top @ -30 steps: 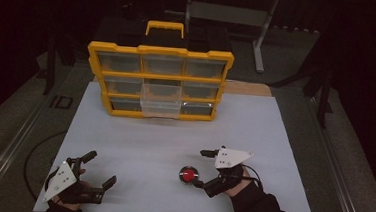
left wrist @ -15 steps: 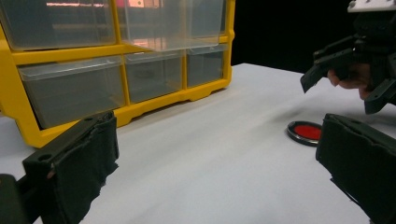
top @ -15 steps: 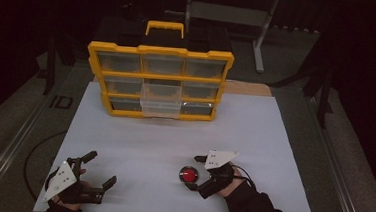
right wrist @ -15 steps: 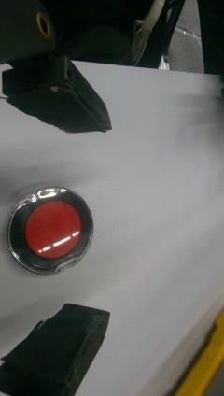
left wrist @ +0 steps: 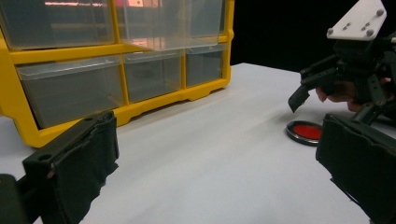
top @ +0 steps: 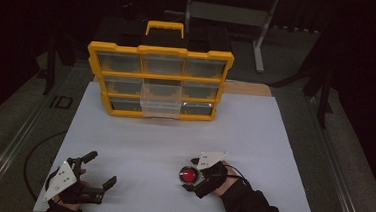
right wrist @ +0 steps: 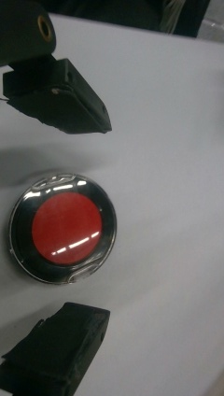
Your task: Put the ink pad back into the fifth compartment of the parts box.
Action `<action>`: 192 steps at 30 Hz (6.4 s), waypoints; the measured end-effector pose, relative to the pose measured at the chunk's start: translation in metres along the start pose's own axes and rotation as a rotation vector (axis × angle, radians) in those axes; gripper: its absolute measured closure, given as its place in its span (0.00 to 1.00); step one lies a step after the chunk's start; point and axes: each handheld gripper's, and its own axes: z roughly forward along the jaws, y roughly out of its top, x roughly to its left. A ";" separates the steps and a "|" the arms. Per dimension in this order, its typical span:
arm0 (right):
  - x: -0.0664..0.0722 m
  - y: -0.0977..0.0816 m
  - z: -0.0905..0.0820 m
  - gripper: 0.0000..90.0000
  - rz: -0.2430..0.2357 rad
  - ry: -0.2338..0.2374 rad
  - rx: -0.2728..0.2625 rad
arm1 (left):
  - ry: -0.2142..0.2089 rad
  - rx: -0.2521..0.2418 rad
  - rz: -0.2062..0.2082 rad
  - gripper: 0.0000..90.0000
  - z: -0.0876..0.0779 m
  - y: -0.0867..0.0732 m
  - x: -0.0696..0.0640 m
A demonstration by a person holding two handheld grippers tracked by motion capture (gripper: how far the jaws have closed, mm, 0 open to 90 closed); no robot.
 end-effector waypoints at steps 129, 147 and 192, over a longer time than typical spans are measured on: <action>-0.028 0.167 -0.088 0.34 -0.094 -0.128 0.051 | -0.007 0.006 0.003 0.00 0.001 -0.001 -0.001; -0.048 0.199 -0.086 0.34 -0.085 -0.159 0.049 | -0.010 0.003 -0.003 0.00 0.001 -0.001 -0.001; -0.097 0.265 -0.041 0.34 -0.005 -0.180 0.047 | -0.025 -0.006 -0.013 0.00 -0.001 -0.001 0.000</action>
